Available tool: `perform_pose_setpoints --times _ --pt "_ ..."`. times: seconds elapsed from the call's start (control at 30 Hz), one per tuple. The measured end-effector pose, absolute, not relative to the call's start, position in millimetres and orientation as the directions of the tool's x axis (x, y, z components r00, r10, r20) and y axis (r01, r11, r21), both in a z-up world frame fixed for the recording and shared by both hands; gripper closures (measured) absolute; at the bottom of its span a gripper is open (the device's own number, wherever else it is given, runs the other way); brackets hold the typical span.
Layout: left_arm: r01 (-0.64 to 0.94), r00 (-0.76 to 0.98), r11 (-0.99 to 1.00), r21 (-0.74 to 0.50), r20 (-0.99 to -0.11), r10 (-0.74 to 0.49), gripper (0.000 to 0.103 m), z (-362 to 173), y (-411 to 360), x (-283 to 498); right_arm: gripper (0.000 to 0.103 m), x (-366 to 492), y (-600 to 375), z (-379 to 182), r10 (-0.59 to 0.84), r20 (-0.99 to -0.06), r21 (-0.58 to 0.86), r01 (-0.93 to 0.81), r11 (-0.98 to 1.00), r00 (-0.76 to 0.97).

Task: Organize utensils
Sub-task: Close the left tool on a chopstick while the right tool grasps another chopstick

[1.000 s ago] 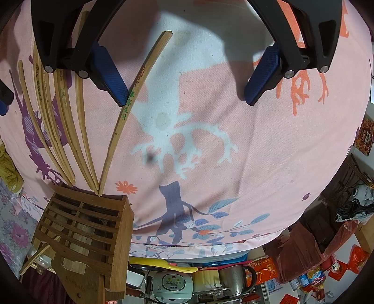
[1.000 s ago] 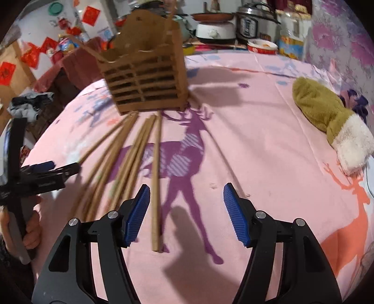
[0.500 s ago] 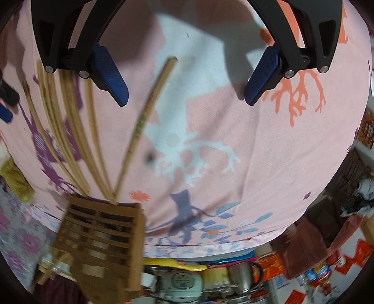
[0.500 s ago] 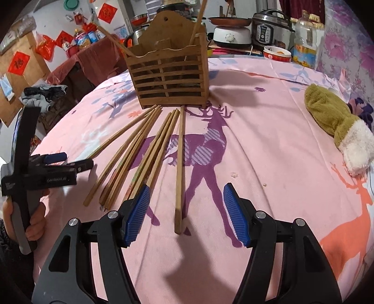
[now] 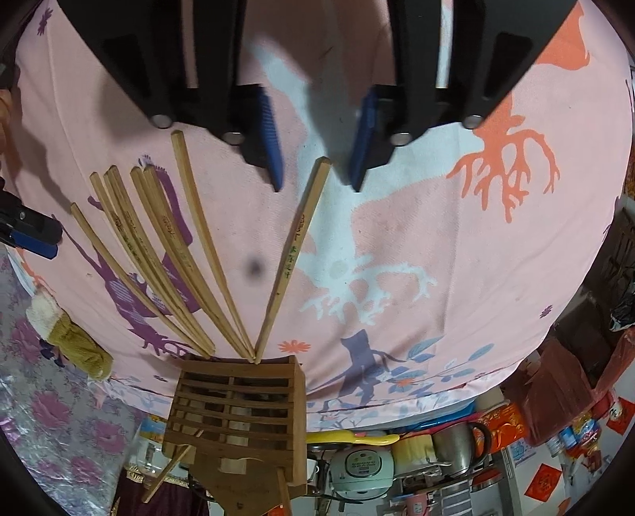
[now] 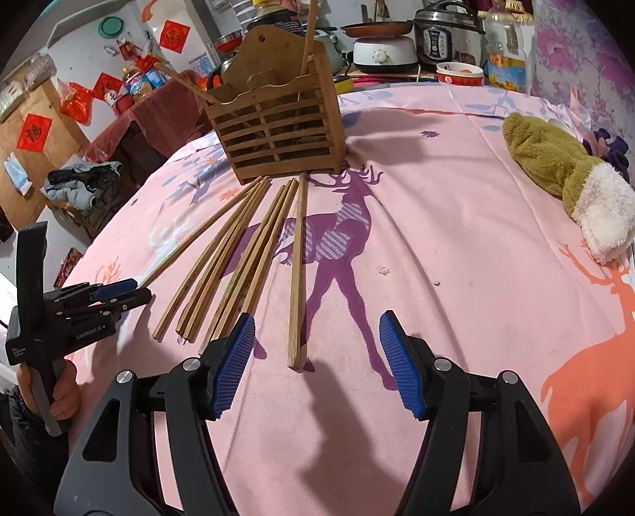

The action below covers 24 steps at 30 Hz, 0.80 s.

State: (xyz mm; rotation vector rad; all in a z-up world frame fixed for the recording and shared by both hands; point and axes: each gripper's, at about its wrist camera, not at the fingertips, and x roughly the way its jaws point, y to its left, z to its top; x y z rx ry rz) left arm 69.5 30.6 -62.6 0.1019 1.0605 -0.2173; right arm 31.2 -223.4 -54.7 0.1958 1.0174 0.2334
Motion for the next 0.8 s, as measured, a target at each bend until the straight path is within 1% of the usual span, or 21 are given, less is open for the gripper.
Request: perform_pose_setpoints --times 0.1,0.23,0.33,0.4,0.5,0.63,0.67,0.73,0.77,0.8 --pt "0.241 0.476 0.97 -0.007 -0.871 -0.124 0.081 -63 26 68 0.039 30 -221 -55 0.287 -0.817 0.267 -0.112 0.957 0.501" --pt "0.248 0.487 0.969 0.021 -0.867 -0.106 0.082 -63 22 65 0.041 29 -217 -56 0.283 -0.819 0.255 -0.125 0.959 0.499" --pt "0.245 0.485 0.969 0.013 -0.867 -0.111 0.082 -63 23 65 0.052 28 -213 -58 0.284 -0.825 0.247 -0.14 0.959 0.489" --pt "0.242 0.485 0.97 0.009 -0.867 -0.113 0.082 -63 24 65 0.062 28 -209 -62 0.278 -0.834 0.234 -0.151 0.961 0.477" --pt "0.245 0.487 0.969 0.016 -0.866 -0.109 0.084 -62 23 64 0.069 27 -200 -67 0.264 -0.85 0.205 -0.174 0.963 0.456" --pt "0.247 0.492 0.968 0.032 -0.865 -0.097 0.084 -62 22 62 0.073 23 -192 -73 0.208 -0.864 0.135 -0.187 0.973 0.459" --pt "0.247 0.492 0.968 0.032 -0.865 -0.097 0.084 -62 22 62 0.076 22 -191 -73 0.195 -0.864 0.119 -0.188 0.975 0.465" --pt "0.248 0.492 0.968 0.031 -0.865 -0.098 0.084 -63 21 62 0.084 19 -190 -73 0.18 -0.861 0.102 -0.186 0.977 0.475" --pt "0.249 0.493 0.968 0.031 -0.864 -0.099 0.086 -62 21 61 0.095 18 -190 -73 0.19 -0.86 0.111 -0.191 0.975 0.473" --pt "0.254 0.491 0.967 0.025 -0.864 -0.107 0.095 -62 21 61 0.096 16 -191 -72 0.199 -0.86 0.12 -0.194 0.974 0.471"
